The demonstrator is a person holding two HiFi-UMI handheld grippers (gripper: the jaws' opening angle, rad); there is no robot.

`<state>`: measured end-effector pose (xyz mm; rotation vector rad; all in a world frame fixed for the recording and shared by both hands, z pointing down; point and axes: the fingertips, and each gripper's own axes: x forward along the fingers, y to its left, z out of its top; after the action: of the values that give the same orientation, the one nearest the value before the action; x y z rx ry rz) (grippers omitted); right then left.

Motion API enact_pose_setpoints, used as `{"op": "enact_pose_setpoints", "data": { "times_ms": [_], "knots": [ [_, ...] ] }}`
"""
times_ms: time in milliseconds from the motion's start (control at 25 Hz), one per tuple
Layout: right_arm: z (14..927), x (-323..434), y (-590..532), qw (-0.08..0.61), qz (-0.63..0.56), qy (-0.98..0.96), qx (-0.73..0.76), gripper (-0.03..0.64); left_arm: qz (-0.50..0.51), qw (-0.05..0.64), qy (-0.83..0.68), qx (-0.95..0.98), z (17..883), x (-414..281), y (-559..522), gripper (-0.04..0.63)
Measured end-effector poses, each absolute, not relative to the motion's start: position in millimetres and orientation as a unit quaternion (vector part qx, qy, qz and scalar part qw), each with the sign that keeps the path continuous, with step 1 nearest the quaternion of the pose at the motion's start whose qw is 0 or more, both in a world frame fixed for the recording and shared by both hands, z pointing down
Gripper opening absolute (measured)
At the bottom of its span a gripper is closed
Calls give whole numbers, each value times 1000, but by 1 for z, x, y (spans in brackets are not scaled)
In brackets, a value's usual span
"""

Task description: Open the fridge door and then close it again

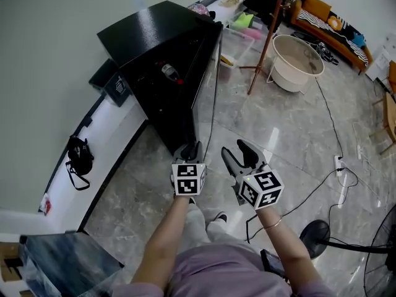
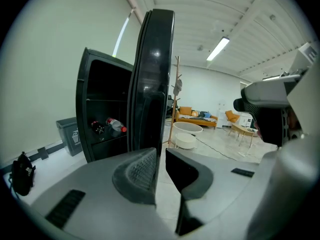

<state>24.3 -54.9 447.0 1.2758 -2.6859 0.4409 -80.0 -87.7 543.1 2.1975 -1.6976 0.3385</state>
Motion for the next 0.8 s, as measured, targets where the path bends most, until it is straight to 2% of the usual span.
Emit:
{"op": "enact_pose_setpoints", "data": {
  "times_ms": [800],
  "knots": [
    [345,-31,-84,44,47,-941,334,243,131,135,-579,794,538,-18,-78,52]
  ]
}}
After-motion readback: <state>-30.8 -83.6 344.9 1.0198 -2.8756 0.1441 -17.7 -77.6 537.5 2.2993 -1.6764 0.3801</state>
